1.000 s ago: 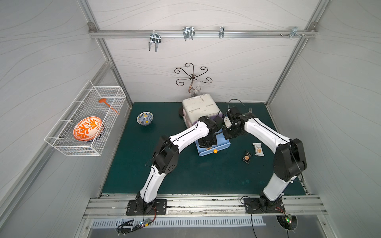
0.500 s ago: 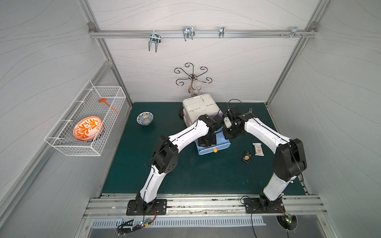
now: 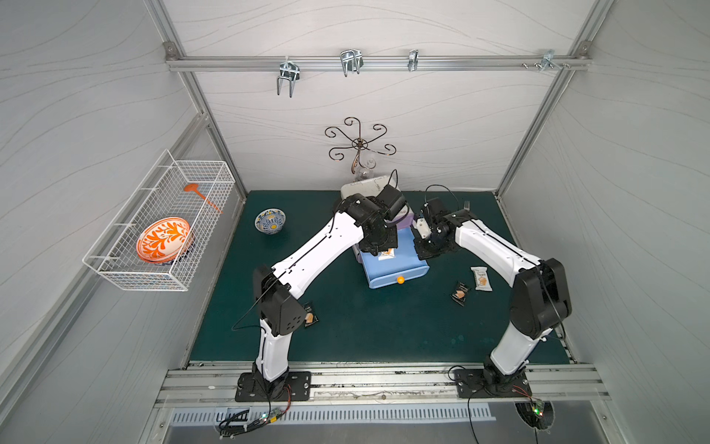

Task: Take the cookies out of the drawer
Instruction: Place the cookie at the center of the board.

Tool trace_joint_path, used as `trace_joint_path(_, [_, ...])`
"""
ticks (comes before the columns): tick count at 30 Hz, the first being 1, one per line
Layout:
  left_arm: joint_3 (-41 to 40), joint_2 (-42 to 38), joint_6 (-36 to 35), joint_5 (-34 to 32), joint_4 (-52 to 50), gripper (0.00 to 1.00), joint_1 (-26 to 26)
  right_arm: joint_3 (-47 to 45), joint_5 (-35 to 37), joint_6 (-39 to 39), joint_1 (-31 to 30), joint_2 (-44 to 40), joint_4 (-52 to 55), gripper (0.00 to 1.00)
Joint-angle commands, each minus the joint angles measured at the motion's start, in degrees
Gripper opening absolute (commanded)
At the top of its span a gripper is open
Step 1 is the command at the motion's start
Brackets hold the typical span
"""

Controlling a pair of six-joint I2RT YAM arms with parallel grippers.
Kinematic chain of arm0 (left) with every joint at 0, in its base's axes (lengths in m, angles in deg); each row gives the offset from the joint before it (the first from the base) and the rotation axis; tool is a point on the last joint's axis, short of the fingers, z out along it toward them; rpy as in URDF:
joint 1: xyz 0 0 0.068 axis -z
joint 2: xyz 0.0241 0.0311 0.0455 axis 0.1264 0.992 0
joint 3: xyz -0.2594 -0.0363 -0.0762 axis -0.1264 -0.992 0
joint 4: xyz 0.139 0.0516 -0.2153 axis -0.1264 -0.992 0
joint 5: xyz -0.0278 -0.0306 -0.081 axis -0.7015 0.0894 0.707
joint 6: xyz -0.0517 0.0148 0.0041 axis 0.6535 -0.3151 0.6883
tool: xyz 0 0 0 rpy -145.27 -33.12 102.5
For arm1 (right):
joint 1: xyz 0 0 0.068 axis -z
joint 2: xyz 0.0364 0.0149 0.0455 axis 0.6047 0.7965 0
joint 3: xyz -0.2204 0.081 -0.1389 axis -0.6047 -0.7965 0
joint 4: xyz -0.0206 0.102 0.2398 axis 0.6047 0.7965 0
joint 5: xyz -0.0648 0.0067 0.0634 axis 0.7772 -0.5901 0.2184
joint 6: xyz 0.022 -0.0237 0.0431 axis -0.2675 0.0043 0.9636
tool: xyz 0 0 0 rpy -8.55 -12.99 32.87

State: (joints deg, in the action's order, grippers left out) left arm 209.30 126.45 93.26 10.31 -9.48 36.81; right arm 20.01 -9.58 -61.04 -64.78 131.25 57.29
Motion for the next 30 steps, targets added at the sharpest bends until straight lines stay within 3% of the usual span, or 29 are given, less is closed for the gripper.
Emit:
trace_joint_path(1, [-0.07,-2.79,-0.67,1.19,-1.38,0.00,-1.03,2.07,-1.64,0.40,-0.46,-0.01,0.04,0.00])
trace_joint_path(4, [-4.88,-7.87,-0.36,1.05,-2.36,0.00,-2.49,2.29,-1.66,0.33,-0.48,0.08,0.20,0.00])
trace_joint_path(10, [-27.82,-22.89,-0.34,0.25,1.48,0.00,-9.52,3.10,-1.64,0.57,-0.47,0.33,0.22,0.00])
trace_joint_path(16, [-44.86,-26.94,-1.71,1.93,10.68,0.00,-15.35,3.75,-1.90,1.18,-0.55,0.70,0.22,0.00])
trace_joint_path(26, [-47.47,-18.40,-2.30,4.16,19.64,0.00,-17.43,4.57,-1.09,1.66,-0.55,0.94,0.01,0.00])
trace_joint_path(30, [-47.75,-15.52,-2.87,4.70,21.33,0.24,-17.98,4.92,-0.94,1.66,-0.55,1.55,-0.19,0.00])
